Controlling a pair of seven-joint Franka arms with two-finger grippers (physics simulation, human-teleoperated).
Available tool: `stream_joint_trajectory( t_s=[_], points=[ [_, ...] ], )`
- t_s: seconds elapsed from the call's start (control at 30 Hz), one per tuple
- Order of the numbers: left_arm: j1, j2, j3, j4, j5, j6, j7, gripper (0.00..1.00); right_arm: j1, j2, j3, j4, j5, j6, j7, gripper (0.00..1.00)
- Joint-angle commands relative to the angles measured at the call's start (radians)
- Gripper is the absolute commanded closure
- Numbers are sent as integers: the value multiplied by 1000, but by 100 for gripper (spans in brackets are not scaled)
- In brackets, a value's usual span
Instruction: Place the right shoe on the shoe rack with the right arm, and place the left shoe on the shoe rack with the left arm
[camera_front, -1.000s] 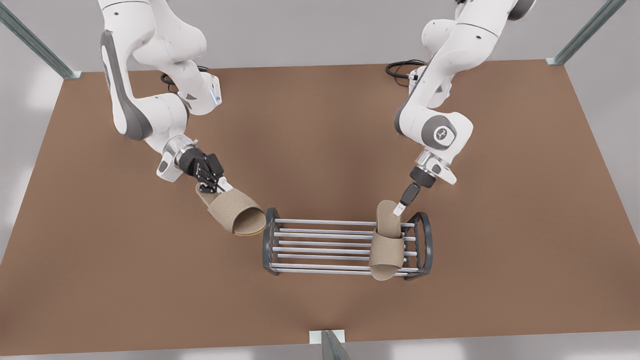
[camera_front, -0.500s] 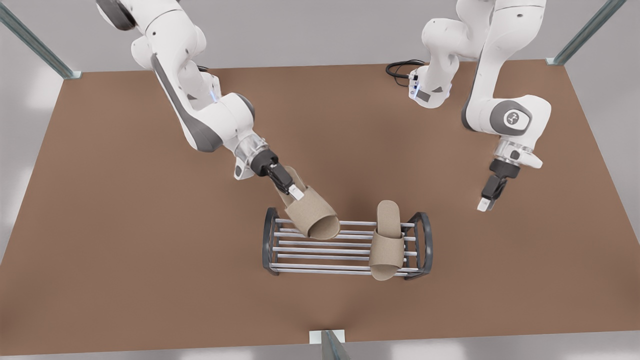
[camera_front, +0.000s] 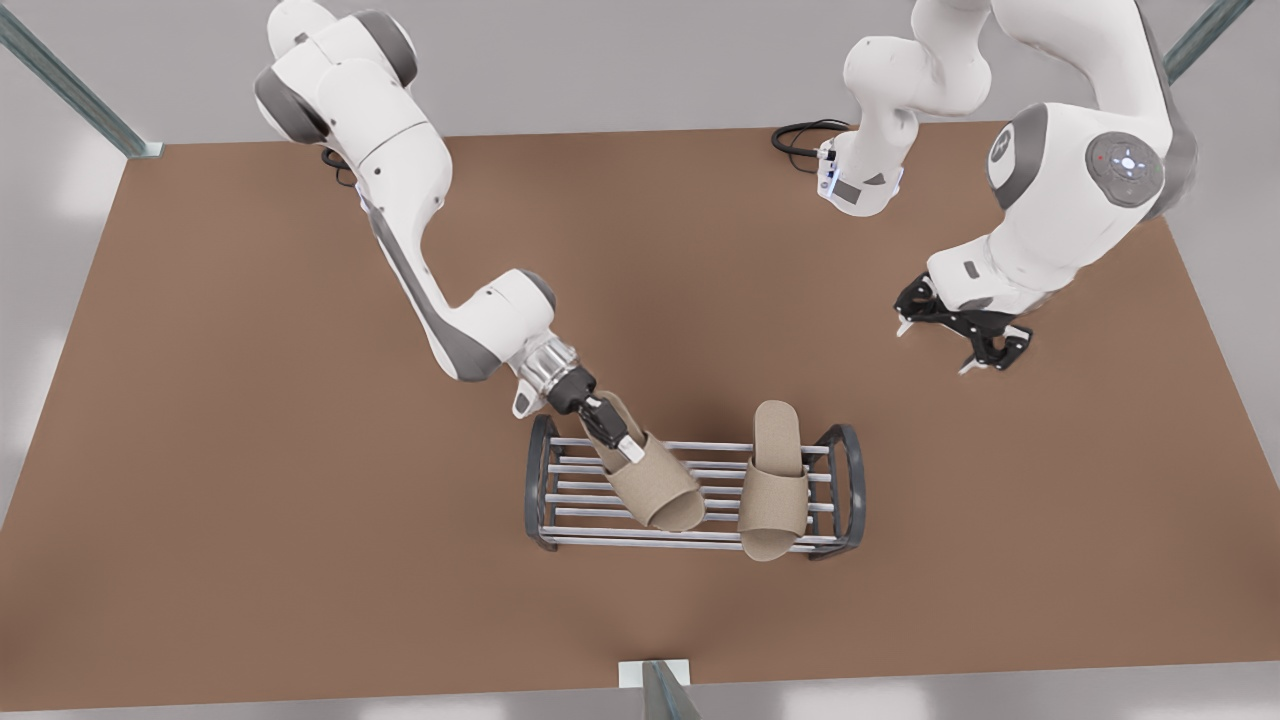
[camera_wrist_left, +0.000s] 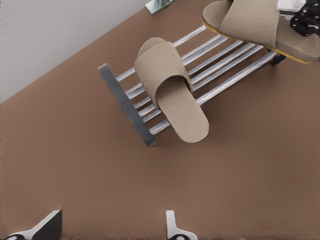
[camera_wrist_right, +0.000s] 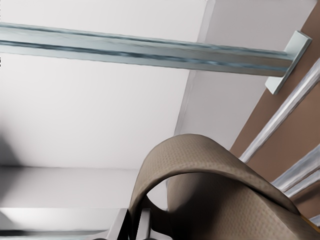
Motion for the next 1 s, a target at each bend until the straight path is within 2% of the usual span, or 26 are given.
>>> stream_joint_trajectory(
  t_s=[0.0, 0.03, 0.07, 0.1, 0.13, 0.17, 0.43, 0.67, 0.77, 0.87, 0.97],
  points=[
    [144, 2, 1, 42, 62, -212, -619, 0, 4, 6, -7, 11, 203, -12, -95, 79],
    [144, 8, 1, 42, 62, -171, -617, 0, 4, 8, -8, 11, 203, -12, -95, 70],
    [146, 29, 3, 78, 64, -169, -614, 0, 4, 11, -8, 11, 201, -12, -95, 50],
    [167, 46, -5, 94, 67, -169, -606, 0, 4, 12, -10, 11, 201, -12, -95, 44],
    [172, 74, -6, 129, 67, -169, -605, 0, 4, 12, -10, 11, 201, -12, -95, 28],
    [172, 108, -8, 167, 67, -169, -603, 0, 4, 12, -11, 11, 201, -12, -95, 0],
    [175, 187, -13, 197, 71, -169, -565, 0, 4, 71, -28, 11, 194, -57, -118, 0],
    [173, 180, -13, 197, 73, -171, -571, 0, -7, -24, -28, -38, 192, -37, -110, 0],
    [172, 178, -13, 197, 73, -172, -574, 0, -8, -130, -26, -104, 192, -2, -94, 0],
    [170, 174, -13, 195, 74, -174, -576, 0, -12, -279, -22, -91, 206, 107, -1, 0],
    [167, 164, -14, 195, 74, -177, -590, 0, -120, -373, -19, -68, 163, 262, 63, 0]
  ],
)
